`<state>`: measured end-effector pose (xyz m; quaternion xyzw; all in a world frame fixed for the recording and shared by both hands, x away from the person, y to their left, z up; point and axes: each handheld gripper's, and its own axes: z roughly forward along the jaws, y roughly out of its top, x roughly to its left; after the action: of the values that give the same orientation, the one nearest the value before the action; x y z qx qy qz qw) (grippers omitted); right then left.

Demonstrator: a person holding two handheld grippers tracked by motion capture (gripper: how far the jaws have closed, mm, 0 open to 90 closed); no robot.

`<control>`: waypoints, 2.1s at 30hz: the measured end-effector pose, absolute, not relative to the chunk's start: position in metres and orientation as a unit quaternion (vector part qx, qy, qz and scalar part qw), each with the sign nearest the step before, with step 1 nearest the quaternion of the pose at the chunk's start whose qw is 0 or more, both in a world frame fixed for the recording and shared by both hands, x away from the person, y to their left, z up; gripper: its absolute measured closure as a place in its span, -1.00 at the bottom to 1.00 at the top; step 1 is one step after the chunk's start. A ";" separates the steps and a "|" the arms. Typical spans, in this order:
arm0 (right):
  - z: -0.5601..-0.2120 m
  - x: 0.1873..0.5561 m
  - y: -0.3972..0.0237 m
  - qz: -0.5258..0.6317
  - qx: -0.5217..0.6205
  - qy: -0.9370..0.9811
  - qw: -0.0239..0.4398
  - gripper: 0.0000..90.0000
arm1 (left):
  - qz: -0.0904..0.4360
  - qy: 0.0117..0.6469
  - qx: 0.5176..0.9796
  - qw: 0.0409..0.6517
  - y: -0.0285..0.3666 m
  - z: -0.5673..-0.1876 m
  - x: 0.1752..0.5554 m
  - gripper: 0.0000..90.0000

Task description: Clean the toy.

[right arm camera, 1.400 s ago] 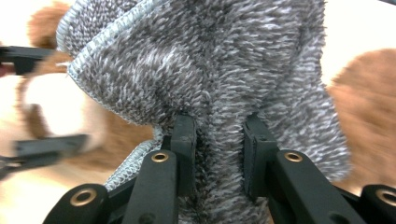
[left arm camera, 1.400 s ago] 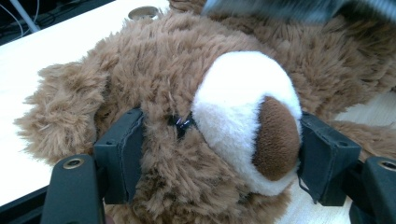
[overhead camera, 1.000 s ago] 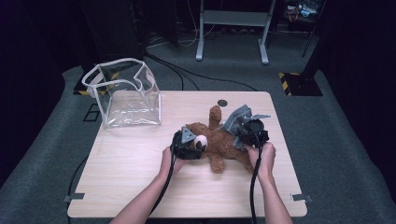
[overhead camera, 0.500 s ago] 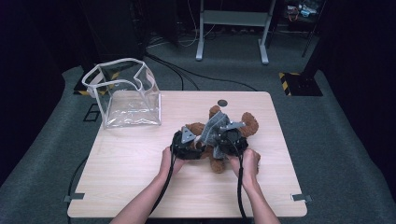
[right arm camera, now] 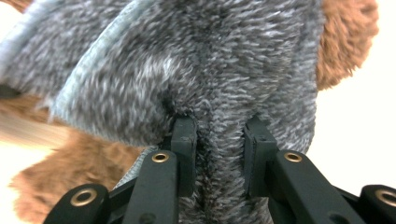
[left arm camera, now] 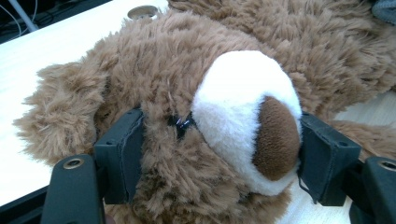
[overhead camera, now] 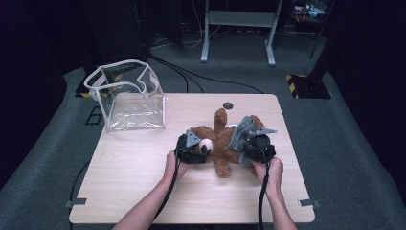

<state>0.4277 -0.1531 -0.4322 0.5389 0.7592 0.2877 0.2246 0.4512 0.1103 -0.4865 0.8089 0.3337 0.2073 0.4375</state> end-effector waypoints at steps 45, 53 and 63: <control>-0.448 0.412 -0.103 0.305 0.490 0.791 0.201 0.59 | 0.204 0.330 0.813 0.435 0.111 -0.486 0.452 -0.42; -0.458 0.401 -0.152 0.303 0.532 0.766 0.196 0.58 | 0.207 0.330 0.811 0.438 0.111 -0.487 0.453 -0.42; -0.444 0.413 -0.106 0.324 0.491 0.786 0.188 0.57 | 0.201 0.333 0.813 0.434 0.111 -0.485 0.454 -0.42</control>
<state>0.4129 -0.1061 -0.4442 0.4913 0.7864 0.3240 0.1879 0.4543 0.1111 -0.4853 0.8125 0.3330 0.2014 0.4340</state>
